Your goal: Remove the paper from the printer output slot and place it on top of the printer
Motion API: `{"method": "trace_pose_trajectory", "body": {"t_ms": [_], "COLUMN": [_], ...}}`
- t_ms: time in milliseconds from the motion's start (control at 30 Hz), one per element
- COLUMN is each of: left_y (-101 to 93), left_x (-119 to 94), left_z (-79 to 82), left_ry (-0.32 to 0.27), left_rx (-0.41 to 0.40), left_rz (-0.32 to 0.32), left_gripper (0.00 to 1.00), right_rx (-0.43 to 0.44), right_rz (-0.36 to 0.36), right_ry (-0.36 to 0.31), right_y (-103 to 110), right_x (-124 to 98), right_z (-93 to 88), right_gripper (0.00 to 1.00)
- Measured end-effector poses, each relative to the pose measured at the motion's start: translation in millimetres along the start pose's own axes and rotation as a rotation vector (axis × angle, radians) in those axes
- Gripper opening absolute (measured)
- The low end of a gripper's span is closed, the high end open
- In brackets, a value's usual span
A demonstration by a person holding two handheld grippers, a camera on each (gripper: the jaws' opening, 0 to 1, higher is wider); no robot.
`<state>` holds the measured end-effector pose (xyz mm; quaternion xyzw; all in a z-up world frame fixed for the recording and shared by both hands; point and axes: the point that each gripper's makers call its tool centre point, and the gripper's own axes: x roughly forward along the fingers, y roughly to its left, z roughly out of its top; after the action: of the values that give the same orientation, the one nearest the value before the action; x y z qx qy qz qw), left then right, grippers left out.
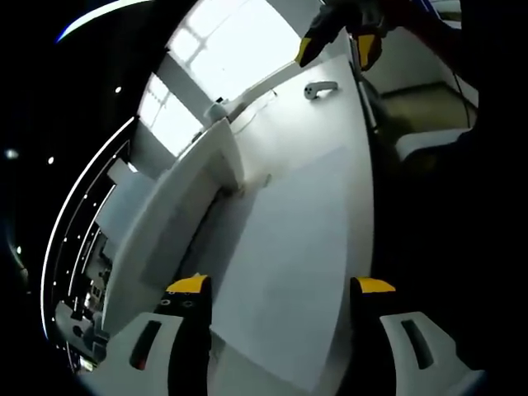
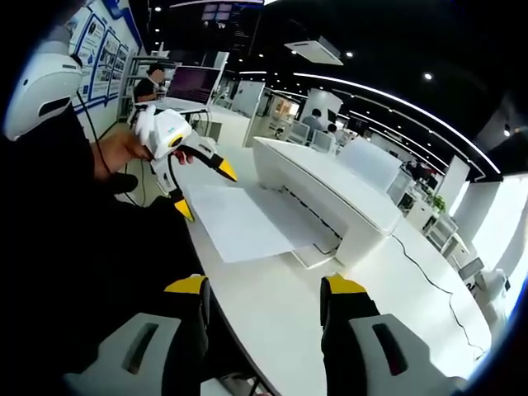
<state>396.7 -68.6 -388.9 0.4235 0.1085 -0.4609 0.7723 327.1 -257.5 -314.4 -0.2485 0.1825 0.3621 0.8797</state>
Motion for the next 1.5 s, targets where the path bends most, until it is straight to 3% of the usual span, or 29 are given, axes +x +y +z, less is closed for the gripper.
{"method": "trace_pose_trajectory", "body": {"t_ms": [1500], "left_y": [1.6], "left_x": [8.7], "left_z": [2.2], "left_ry": [0.005], "left_rx": [0.058], "left_rz": [0.054], "left_gripper": [0.68], "right_rx": [0.004], "right_rz": [0.002], "right_ry": [-0.001], "right_y": [1.4], "right_x": [1.0], "right_z": [-1.8], "right_gripper": [0.49]}}
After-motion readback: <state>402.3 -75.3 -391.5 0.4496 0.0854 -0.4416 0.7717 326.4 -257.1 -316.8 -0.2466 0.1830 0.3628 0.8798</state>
